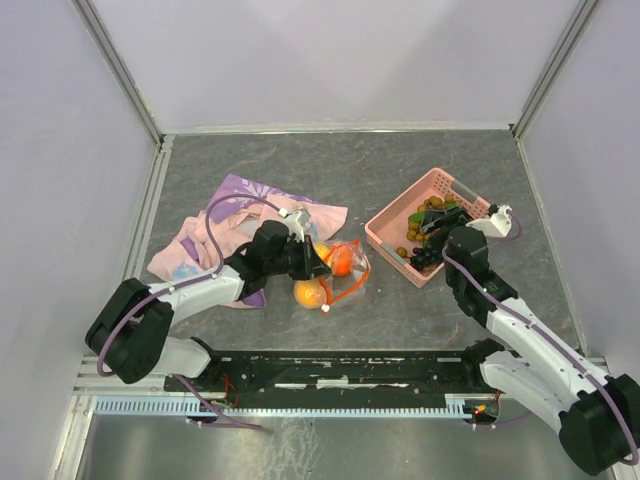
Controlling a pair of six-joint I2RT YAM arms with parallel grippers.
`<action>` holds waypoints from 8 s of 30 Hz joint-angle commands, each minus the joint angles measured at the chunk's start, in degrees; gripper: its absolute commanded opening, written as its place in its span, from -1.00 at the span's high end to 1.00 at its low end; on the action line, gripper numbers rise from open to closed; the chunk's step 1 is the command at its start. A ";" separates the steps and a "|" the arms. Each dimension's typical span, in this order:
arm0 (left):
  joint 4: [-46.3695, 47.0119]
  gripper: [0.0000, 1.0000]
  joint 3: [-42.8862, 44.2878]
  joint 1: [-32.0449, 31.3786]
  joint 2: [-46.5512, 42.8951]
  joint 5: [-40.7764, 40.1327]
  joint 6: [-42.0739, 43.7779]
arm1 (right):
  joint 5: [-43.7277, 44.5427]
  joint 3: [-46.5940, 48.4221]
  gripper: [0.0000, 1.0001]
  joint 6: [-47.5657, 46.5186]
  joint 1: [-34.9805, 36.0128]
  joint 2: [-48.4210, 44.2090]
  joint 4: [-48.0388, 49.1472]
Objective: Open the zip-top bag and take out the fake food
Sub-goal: Place the fake fruit in the bin, then pick up the fake fruit from the zipper food storage bag.
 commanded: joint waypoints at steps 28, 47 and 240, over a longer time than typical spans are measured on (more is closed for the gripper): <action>-14.88 0.95 12.26 0.24 -8.65 -4.83 9.80 | -65.32 12.99 -0.53 -8.46 -5.84 7.41 19.38; -15.24 0.95 14.46 0.25 -8.33 -4.14 9.68 | -62.81 26.05 -0.26 -27.54 12.82 15.42 -1.96; 12.14 0.59 -13.41 21.21 -8.22 15.18 -4.30 | -40.09 36.79 -0.80 -34.37 25.70 57.73 -7.79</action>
